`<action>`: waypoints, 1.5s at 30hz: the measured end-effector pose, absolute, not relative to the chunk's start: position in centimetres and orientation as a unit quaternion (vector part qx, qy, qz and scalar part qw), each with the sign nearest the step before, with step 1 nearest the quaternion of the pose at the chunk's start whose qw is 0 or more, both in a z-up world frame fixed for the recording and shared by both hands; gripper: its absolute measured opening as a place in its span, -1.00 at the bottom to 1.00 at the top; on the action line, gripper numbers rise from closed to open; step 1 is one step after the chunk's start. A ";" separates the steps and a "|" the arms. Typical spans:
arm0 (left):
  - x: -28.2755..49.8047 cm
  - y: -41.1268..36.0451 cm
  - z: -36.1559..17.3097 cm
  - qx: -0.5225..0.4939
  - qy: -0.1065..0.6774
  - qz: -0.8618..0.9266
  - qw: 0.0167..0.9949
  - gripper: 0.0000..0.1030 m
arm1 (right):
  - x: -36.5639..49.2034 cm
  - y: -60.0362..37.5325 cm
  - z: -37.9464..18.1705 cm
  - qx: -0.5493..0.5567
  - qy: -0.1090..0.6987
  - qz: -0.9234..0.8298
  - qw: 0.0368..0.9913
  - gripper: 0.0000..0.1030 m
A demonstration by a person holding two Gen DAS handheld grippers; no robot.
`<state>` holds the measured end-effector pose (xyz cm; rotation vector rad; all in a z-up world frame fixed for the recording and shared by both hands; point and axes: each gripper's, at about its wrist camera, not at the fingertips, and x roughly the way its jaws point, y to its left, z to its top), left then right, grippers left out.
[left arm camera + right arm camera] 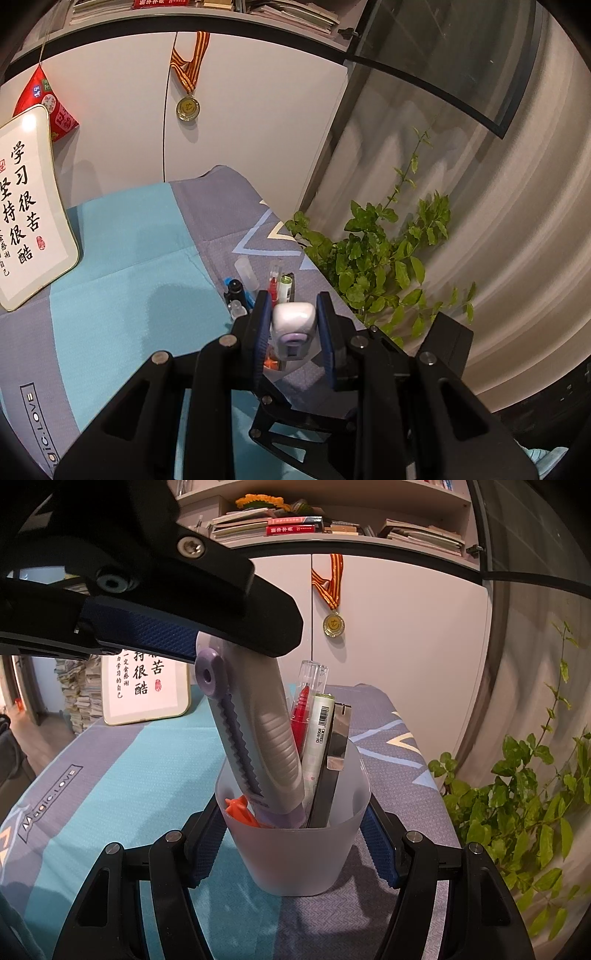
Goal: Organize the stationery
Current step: 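Lower the correction tape into the cup and open the left tool, then set the filled cup down on the mat with the right tool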
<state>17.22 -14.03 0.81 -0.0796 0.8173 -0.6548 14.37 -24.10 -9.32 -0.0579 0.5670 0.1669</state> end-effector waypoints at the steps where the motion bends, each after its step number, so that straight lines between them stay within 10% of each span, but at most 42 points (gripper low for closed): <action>1: 17.3 -14.1 0.8 -0.038 0.391 -0.312 0.865 -0.54 | 14.4 -24.1 -9.3 -0.028 0.279 0.082 0.956 0.35; 33: 15.9 -9.6 1.2 -0.061 0.361 -0.288 0.885 -0.47 | 14.2 -23.8 -9.2 -0.034 0.279 0.078 0.956 0.35; 45: 11.7 -6.3 -2.1 0.009 0.335 -0.230 0.914 -0.08 | 14.2 -23.8 -9.3 -0.038 0.288 0.072 0.954 0.35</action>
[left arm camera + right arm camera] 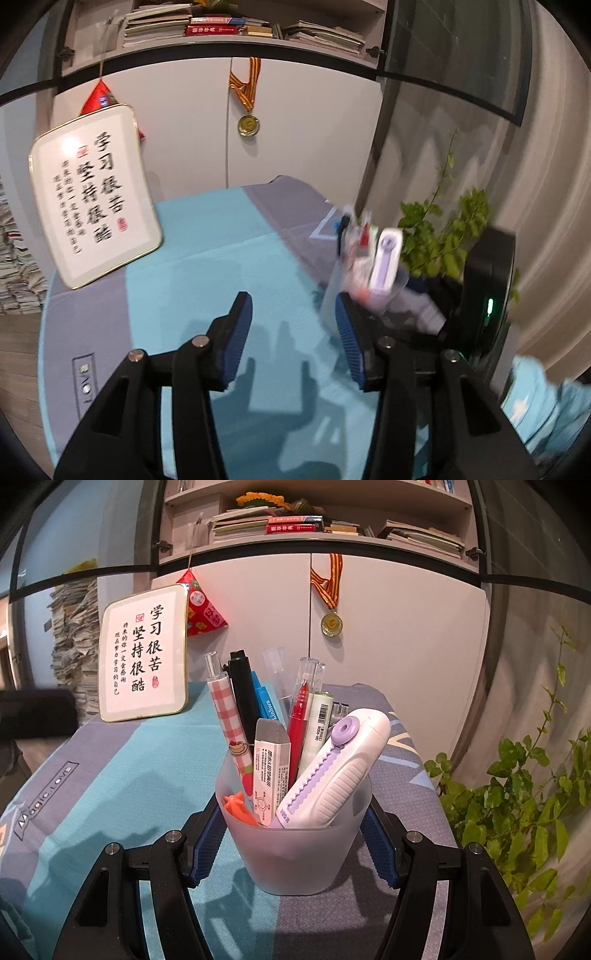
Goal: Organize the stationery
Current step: 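Set the filled cup down on the mat with the right tool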
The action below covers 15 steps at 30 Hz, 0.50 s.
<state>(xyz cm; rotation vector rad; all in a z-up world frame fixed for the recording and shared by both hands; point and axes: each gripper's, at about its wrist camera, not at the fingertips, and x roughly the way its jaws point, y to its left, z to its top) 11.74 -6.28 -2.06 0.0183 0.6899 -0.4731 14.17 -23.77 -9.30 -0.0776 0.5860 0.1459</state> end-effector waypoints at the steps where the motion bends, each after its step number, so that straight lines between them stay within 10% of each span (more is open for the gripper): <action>1: 11.3 -6.0 -2.4 0.015 0.333 -0.224 0.916 -0.07 | 14.2 -23.8 -9.4 -0.038 0.292 0.071 0.953 0.35; 15: 8.8 -2.4 -4.2 0.007 0.326 -0.194 0.925 0.04 | 14.8 -22.8 -6.9 -0.050 0.314 0.044 0.947 0.67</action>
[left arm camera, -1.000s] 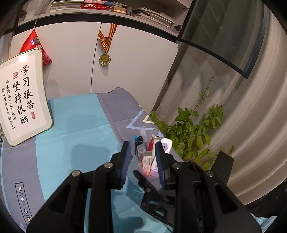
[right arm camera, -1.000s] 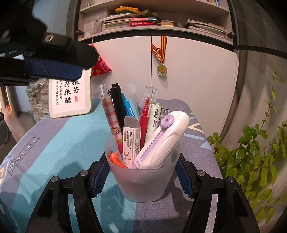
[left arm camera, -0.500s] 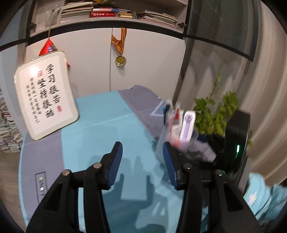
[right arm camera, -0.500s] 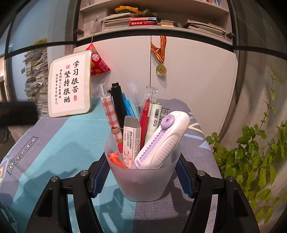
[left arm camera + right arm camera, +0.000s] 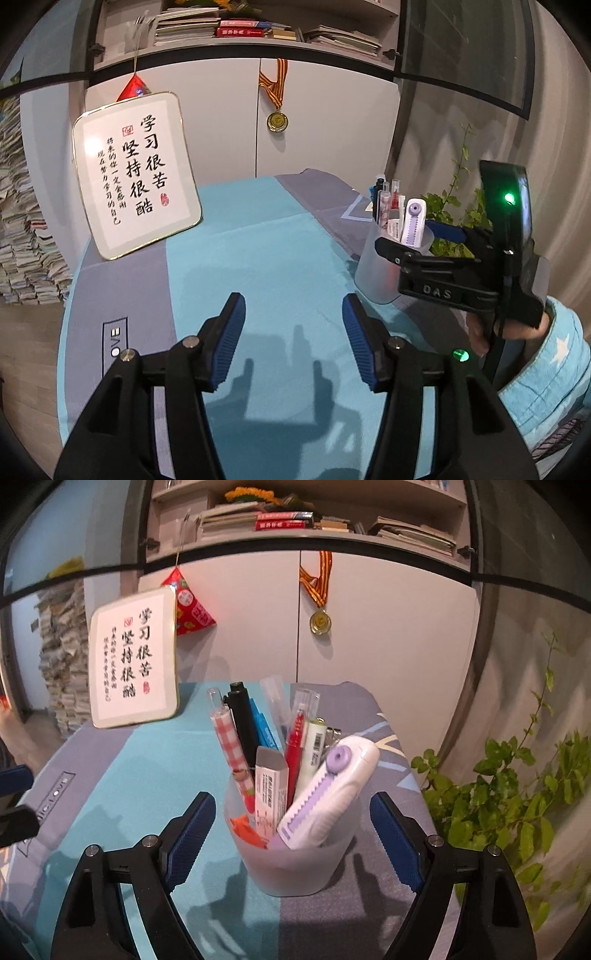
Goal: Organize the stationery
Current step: 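Set the filled cup down on the mat with the right tool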
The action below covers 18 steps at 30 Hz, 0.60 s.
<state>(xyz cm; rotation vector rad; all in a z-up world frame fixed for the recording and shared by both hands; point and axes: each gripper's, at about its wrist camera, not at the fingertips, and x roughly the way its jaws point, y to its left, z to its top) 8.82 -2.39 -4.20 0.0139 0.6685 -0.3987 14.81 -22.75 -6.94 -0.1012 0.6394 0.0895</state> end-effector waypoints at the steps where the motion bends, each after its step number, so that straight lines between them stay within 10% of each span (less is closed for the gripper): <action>1: 8.7 -2.2 -4.2 0.005 0.326 -0.194 0.925 0.04 | 15.0 -22.5 -7.0 -0.056 0.319 0.044 0.945 0.66; 4: 8.5 -1.7 -4.4 0.002 0.324 -0.192 0.926 0.04 | 15.5 -22.1 -6.8 -0.068 0.330 0.028 0.941 0.39; 18: 8.4 1.3 -5.2 -0.030 0.321 -0.176 0.930 0.04 | 16.9 -19.8 -5.3 -0.054 0.319 0.028 0.946 0.33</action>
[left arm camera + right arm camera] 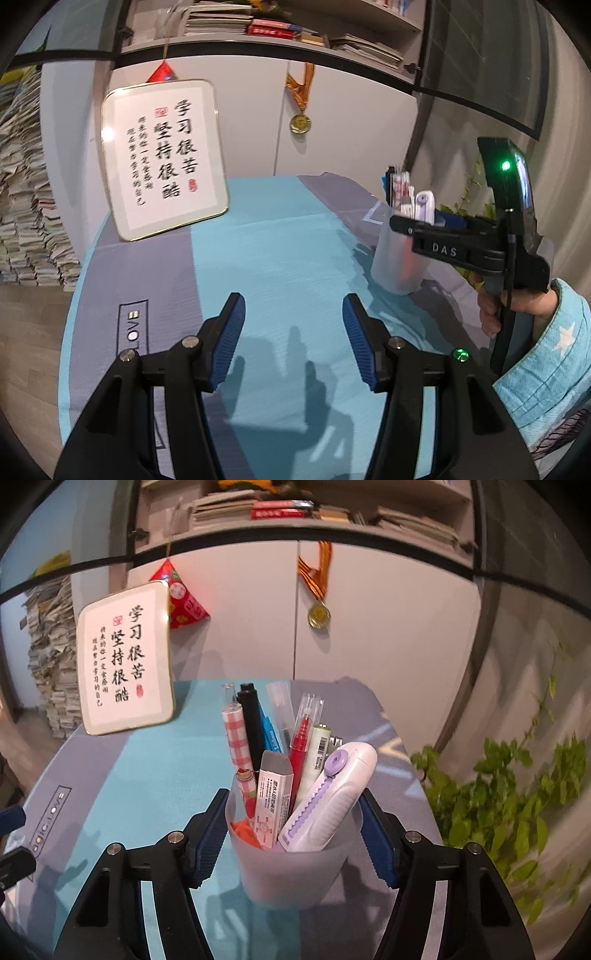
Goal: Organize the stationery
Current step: 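Set the filled cup down on the mat with the right tool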
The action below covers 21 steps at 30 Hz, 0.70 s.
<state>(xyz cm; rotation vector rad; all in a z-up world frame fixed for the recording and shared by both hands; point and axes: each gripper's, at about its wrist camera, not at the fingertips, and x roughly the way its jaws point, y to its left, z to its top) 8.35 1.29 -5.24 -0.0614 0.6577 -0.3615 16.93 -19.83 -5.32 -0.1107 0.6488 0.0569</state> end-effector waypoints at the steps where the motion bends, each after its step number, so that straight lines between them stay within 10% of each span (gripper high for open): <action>1: 8.4 1.7 -5.3 -0.035 0.322 -0.173 0.930 0.04 | 17.2 -19.1 -5.2 -0.059 0.315 0.032 0.947 0.33; 21: 9.0 4.4 -5.7 -0.042 0.320 -0.134 0.937 0.18 | 20.2 -13.3 -6.2 -0.072 0.318 0.076 0.942 0.48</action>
